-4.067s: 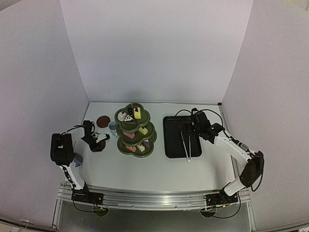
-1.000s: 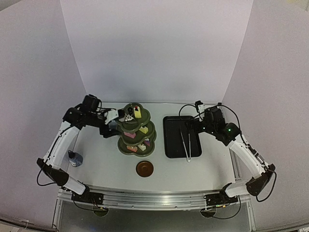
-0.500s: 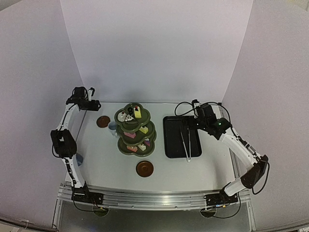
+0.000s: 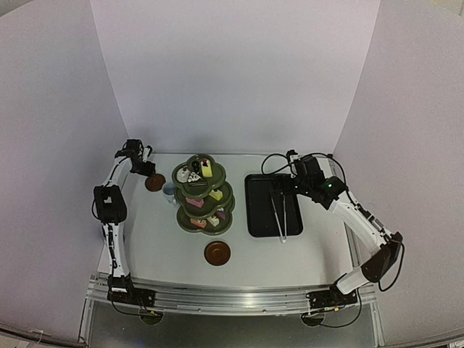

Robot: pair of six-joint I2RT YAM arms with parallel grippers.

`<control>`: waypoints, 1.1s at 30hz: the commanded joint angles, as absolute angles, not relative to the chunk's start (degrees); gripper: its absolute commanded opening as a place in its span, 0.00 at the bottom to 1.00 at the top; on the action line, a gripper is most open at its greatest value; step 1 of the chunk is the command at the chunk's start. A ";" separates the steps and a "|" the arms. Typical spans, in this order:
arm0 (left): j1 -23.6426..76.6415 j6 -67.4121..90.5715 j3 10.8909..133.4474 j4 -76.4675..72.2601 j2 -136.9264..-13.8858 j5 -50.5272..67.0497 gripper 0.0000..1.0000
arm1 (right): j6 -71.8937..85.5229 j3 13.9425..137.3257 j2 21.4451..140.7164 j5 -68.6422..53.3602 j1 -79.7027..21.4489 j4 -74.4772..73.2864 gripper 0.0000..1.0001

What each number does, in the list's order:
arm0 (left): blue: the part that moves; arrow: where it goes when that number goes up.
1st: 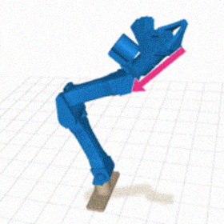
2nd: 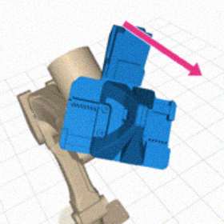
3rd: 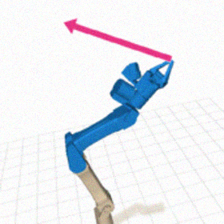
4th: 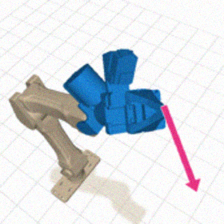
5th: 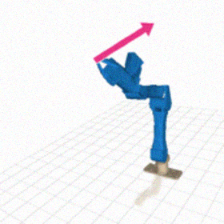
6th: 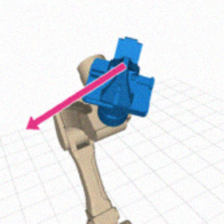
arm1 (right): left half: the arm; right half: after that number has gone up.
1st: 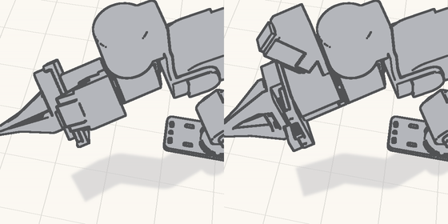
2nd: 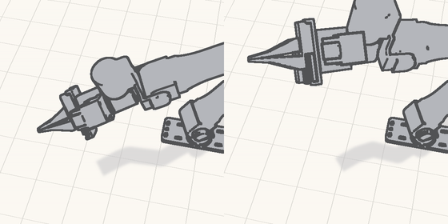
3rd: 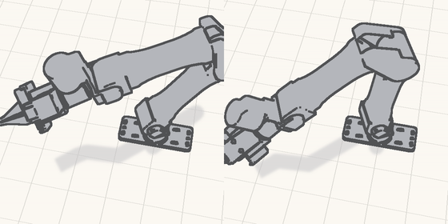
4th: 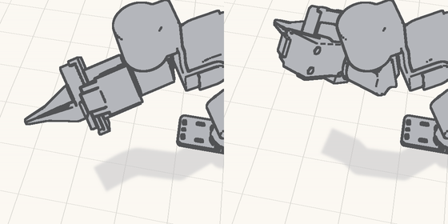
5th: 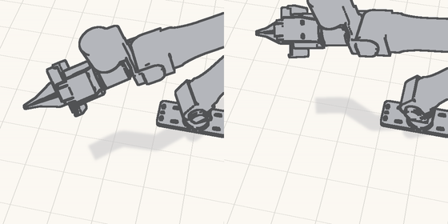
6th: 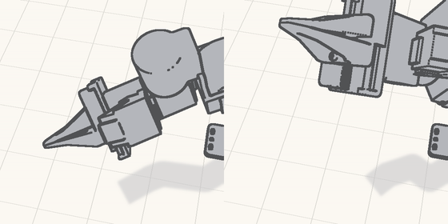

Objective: Serve the afternoon tea

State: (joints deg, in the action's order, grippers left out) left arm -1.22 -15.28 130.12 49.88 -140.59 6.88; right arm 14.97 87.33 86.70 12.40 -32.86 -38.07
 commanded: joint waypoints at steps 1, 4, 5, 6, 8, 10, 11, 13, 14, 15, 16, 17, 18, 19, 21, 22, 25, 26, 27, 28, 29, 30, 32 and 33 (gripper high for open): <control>-0.94 -14.42 128.32 51.28 -140.75 2.66 0.81 | 14.13 88.90 86.23 12.06 -32.79 -38.24 0.98; -0.67 -12.88 130.57 52.61 -143.55 2.42 0.82 | 13.67 89.06 86.38 11.71 -32.78 -38.29 0.98; -0.69 -12.15 132.06 53.67 -144.52 2.27 0.81 | 13.58 89.17 86.41 11.61 -32.78 -38.27 0.98; -0.70 -11.55 133.01 54.60 -145.49 2.02 0.80 | 13.42 89.34 86.47 11.53 -32.78 -38.27 0.98; -0.70 -11.54 132.06 54.79 -146.10 1.87 0.80 | 12.94 89.67 86.49 11.67 -32.82 -38.31 0.98; -0.70 -11.13 130.47 53.43 -146.38 0.90 0.80 | 12.50 89.87 86.40 11.65 -32.79 -38.29 0.98; -0.70 -10.77 130.87 53.26 -147.01 0.63 0.79 | 12.36 89.95 86.35 11.49 -32.78 -38.27 0.98; -0.70 -9.61 132.84 53.90 -149.20 0.56 0.75 | 12.09 90.15 86.23 11.01 -32.78 -38.37 0.98; -0.70 -8.95 134.15 54.50 -150.17 -0.32 0.73 | 11.99 90.28 86.19 10.93 -32.78 -38.36 0.98; -0.70 -8.42 135.33 55.25 -150.96 -1.70 0.70 | 11.87 90.41 86.14 10.87 -32.78 -38.36 0.98; -0.70 -8.33 135.84 56.37 -151.78 -1.99 0.66 | 11.72 90.54 86.01 10.83 -32.78 -38.38 0.98; -0.70 -8.29 135.75 57.54 -152.03 -1.90 0.63 | 11.60 90.60 85.86 10.89 -32.78 -38.40 0.98; -0.70 -8.16 134.76 58.44 -151.76 -1.66 0.60 | 11.51 90.61 85.71 10.99 -32.78 -38.40 0.98; -0.70 -7.85 132.78 58.87 -151.12 -1.49 0.59 | 11.45 90.61 85.59 11.06 -32.79 -38.37 0.98; -0.70 -7.36 127.98 57.95 -149.03 -1.49 0.57 | 11.35 90.54 85.44 10.78 -32.79 -38.40 0.98; -0.60 -7.59 125.76 57.83 -148.15 -1.54 0.55 | 11.28 90.57 85.37 10.74 -32.78 -38.39 0.98; -0.44 -9.45 121.06 61.04 -145.75 -2.25 0.52 | 10.55 91.09 85.16 10.35 -32.78 -38.39 0.98; -0.41 -10.20 118.92 61.88 -144.62 -2.71 0.51 | 10.29 91.28 85.08 10.35 -32.78 -38.40 0.98; -0.37 -11.27 116.10 62.09 -143.19 -3.30 0.51 | 9.99 91.47 84.99 10.40 -32.78 -38.39 0.98; -0.35 -12.35 113.33 62.22 -141.47 -3.89 0.51 | 9.75 91.64 84.90 10.43 -32.78 -38.39 0.98; -0.35 -13.32 110.58 62.34 -139.61 -4.62 0.52 | 9.53 91.86 84.83 10.38 -32.78 -38.40 0.98; -0.35 -14.09 108.08 62.62 -137.78 -5.08 0.52 | 9.31 92.11 84.82 10.23 -32.78 -38.40 0.98; -0.35 -16.20 104.28 62.97 -134.89 -5.74 0.52 | 8.87 92.34 84.81 10.11 -32.78 -38.40 0.98; -0.33 -17.01 101.64 63.04 -133.57 -5.80 0.52 | 8.67 92.39 84.75 10.06 -32.78 -38.40 0.98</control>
State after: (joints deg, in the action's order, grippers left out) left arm -0.36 -11.12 111.54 52.09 -135.71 -1.33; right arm 10.29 89.73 86.67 10.87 -32.86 -38.63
